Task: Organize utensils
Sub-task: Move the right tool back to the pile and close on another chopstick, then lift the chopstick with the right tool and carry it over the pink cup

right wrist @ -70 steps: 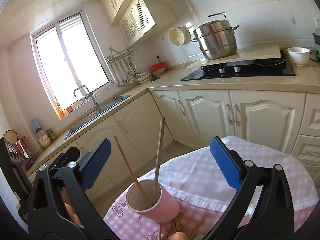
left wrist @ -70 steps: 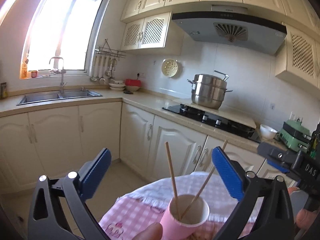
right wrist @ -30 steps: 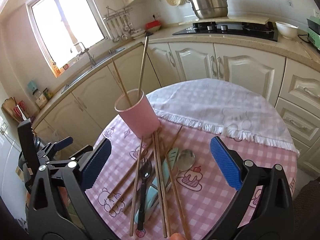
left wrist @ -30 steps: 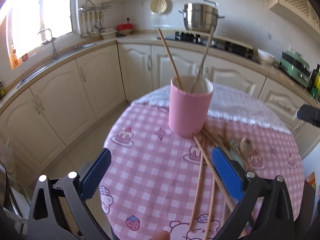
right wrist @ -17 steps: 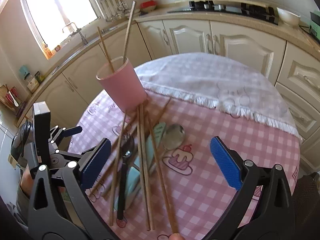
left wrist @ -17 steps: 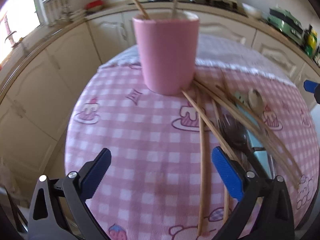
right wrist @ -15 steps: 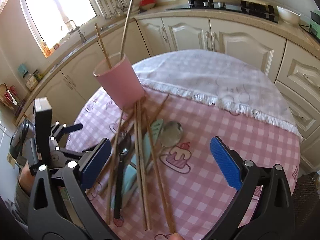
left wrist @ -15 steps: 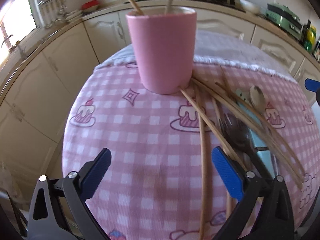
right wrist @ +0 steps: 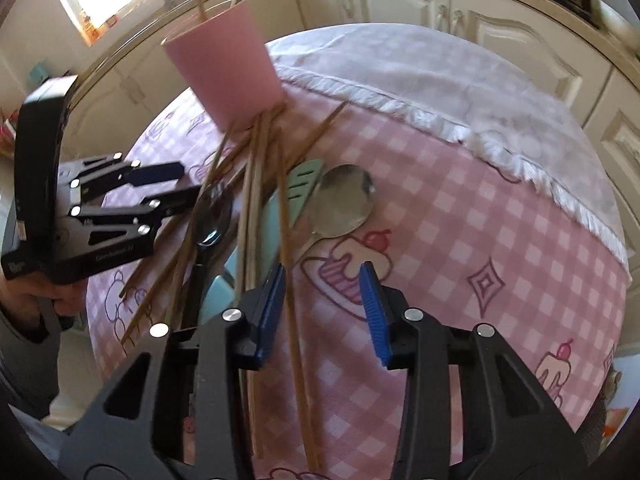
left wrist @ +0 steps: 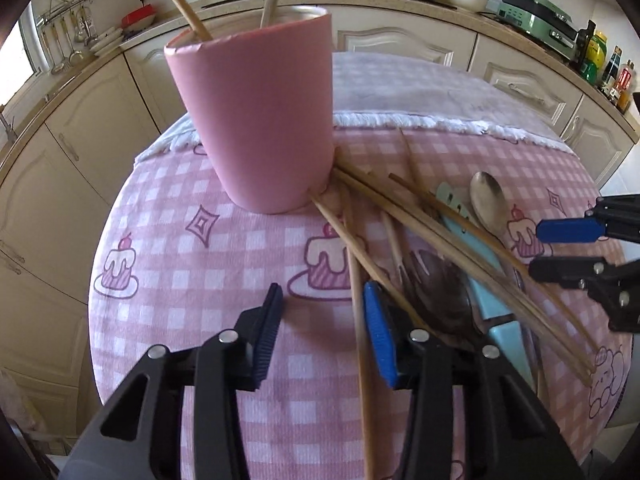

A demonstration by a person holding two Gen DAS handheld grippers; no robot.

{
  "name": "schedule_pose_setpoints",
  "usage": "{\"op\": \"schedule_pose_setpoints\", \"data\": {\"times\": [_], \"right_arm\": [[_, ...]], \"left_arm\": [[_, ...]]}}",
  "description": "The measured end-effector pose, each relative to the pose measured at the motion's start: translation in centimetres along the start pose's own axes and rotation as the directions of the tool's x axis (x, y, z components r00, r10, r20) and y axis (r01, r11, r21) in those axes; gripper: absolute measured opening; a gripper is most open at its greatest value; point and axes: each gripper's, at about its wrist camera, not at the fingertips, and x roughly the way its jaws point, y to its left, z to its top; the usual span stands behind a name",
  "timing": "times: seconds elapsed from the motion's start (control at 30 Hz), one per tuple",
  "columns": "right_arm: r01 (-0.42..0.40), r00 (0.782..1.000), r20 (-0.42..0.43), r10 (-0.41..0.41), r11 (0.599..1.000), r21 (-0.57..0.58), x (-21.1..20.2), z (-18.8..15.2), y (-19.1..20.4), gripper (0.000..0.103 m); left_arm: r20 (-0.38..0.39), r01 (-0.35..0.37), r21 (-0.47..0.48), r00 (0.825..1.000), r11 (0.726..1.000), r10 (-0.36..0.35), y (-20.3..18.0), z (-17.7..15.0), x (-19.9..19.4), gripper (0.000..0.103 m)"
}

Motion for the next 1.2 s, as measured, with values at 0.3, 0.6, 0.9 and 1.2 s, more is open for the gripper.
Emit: {"op": "schedule_pose_setpoints", "data": {"times": [0.3, 0.6, 0.9, 1.2], "right_arm": [[0.010, 0.999, -0.045, -0.013, 0.998, -0.064, 0.8, 0.3, 1.3, 0.010], [0.021, 0.998, -0.062, -0.023, 0.999, -0.040, -0.1, -1.5, 0.3, 0.005], [0.045, 0.994, -0.092, -0.054, 0.995, -0.093, 1.7, 0.8, 1.0, 0.006], [-0.003, 0.999, -0.049, 0.003, 1.000, -0.011, 0.7, 0.1, -0.6, 0.005]], "left_arm": [[-0.005, 0.008, 0.005, 1.000, 1.000, -0.008, -0.6, 1.2, 0.5, 0.009], [-0.004, 0.019, -0.025, 1.000, 1.000, -0.019, -1.0, -1.9, -1.2, 0.005], [-0.016, -0.011, 0.030, 1.000, 0.999, 0.011, -1.3, -0.1, -0.2, 0.018], [-0.015, 0.050, -0.014, 0.999, 0.999, -0.050, -0.9, -0.9, -0.9, 0.005]]}}
